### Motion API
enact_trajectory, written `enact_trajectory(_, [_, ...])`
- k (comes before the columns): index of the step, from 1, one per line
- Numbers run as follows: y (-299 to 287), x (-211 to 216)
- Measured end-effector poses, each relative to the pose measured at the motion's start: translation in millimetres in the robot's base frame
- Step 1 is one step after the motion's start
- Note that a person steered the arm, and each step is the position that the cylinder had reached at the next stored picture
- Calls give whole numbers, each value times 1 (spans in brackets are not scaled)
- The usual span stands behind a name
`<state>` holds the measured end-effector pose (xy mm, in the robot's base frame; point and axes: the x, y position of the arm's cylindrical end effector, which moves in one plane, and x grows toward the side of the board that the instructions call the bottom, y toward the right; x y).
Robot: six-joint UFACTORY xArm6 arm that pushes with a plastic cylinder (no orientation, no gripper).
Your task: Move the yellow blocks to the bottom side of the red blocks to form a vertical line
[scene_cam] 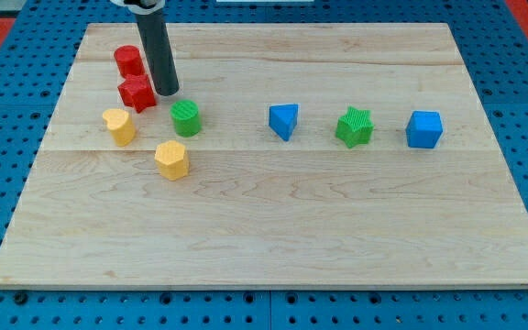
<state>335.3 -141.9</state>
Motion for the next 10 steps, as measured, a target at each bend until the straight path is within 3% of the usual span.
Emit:
enact_trajectory(1, [-34,0])
enact_trajectory(2, [-17,0])
enact_trajectory(4, [15,62])
enact_trajectory(10, [-21,84])
